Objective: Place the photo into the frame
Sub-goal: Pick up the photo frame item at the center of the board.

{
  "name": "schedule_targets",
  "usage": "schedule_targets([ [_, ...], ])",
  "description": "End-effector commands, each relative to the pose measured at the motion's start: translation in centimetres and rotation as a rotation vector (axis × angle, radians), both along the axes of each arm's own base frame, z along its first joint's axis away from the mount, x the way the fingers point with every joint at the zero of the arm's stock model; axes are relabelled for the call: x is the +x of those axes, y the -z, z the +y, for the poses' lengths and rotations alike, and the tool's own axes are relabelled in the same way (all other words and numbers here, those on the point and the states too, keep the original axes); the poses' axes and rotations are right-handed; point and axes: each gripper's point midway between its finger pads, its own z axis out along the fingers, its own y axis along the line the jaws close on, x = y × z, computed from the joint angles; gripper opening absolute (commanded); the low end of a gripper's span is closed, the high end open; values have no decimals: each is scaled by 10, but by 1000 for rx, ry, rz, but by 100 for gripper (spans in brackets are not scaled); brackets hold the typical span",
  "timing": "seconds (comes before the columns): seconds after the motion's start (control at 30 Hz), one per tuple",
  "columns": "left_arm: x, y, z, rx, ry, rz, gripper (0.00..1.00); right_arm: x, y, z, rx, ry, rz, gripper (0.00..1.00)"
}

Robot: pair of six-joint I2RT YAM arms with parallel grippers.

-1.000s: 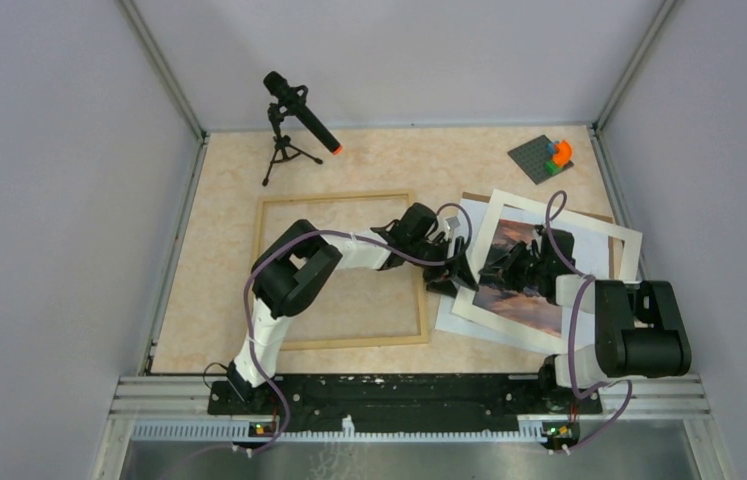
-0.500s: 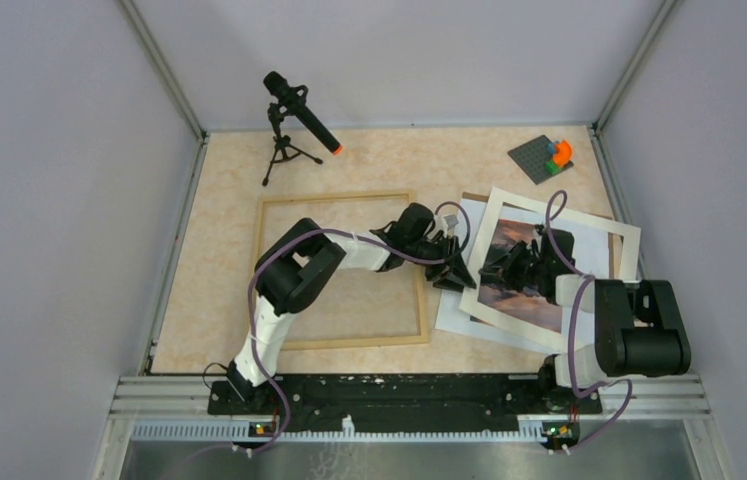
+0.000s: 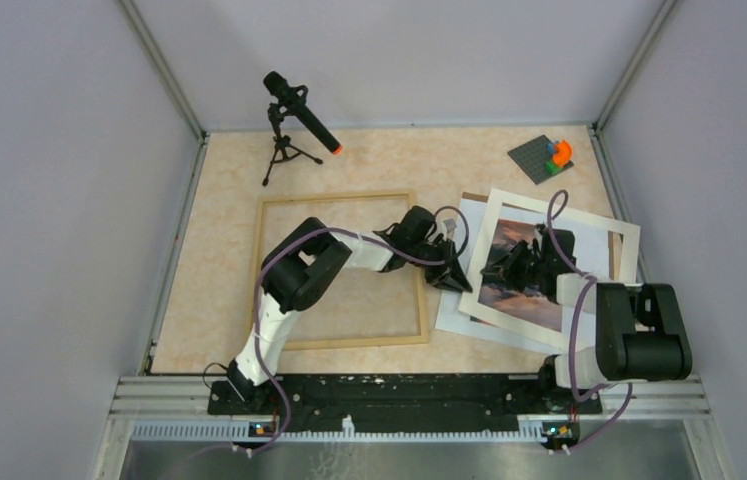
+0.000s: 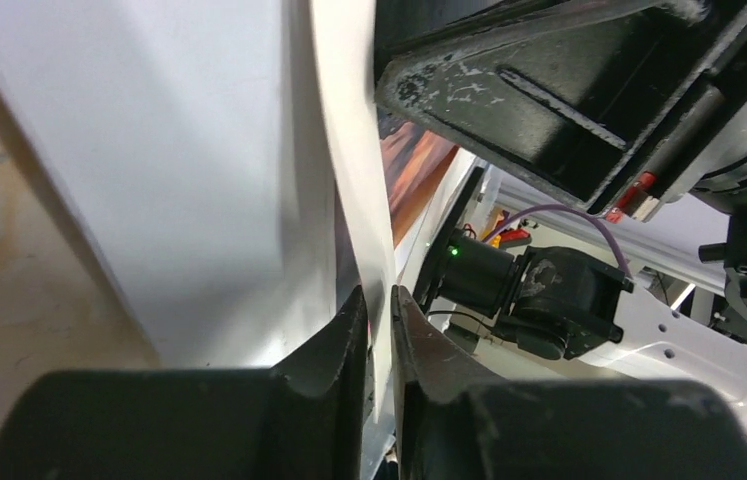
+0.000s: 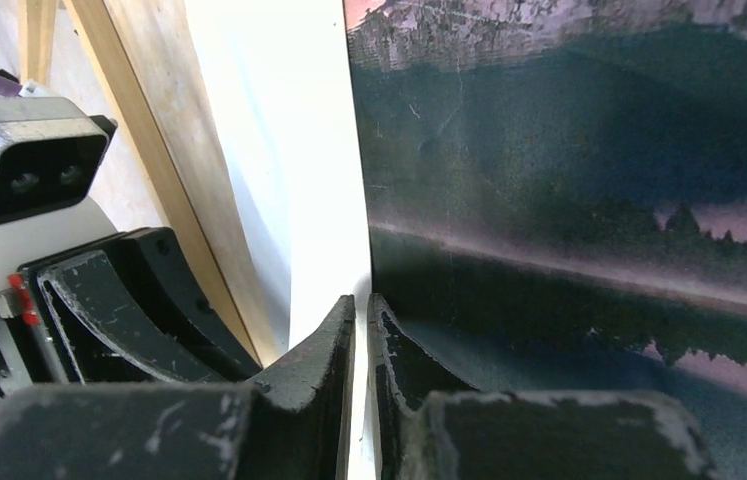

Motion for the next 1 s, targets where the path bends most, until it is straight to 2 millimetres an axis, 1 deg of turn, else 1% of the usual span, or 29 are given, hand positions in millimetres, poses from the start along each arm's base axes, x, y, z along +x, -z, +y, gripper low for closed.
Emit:
schedule_targets([
  [0.0, 8, -26, -12, -122, 6, -27, 15, 7, -11, -3, -48, -14, -39, 10],
  [0.07, 8, -30, -14, -132, 13, -32, 10, 8, -16, -4, -64, -31, -51, 13],
  [0.13, 9, -32, -14, -125, 20, -46, 0, 10, -25, -8, -106, -47, -64, 17],
  [0.17, 11, -32, -13, -112, 22, -58, 0, 10, -31, -12, -137, -56, -79, 23],
  [0.2, 12, -32, -11, -96, 25, -77, 0, 8, -37, -10, -179, -72, -87, 32],
  [0.23, 14, -30, -9, -77, 36, -113, 0, 12, -49, -15, -227, -66, -106, 41],
  [0.3, 19, -33, -2, -30, 43, -166, 0, 15, -69, -26, -324, -51, -136, 56],
  [0.37, 25, -40, 8, 41, 50, -235, 0, 12, -90, -32, -387, -46, -151, 64],
  [0.43, 32, -54, 17, 95, 48, -338, 0, 11, -110, -38, -461, -41, -174, 71],
  [0.5, 34, -67, 25, 118, 48, -399, 0, 13, -127, -39, -535, -57, -188, 73],
  [0.57, 32, -77, 29, 113, 42, -424, 0, 16, -135, -39, -582, -48, -161, 76],
  [0.67, 26, -90, 28, 60, 34, -440, 0, 25, -145, -43, -632, 1, -113, 77],
  [0.77, 22, -93, 26, 60, 29, -476, 0, 36, -156, -41, -635, -3, -115, 79],
  [0.83, 17, -93, 23, 71, 33, -501, 0, 46, -169, -42, -640, 22, -141, 80],
  [0.9, 16, -93, 22, 83, 30, -534, 0, 53, -178, -42, -651, 32, -139, 83],
  [0.97, 16, -94, 21, 105, 21, -570, 0, 60, -183, -41, -679, 32, -122, 83],
])
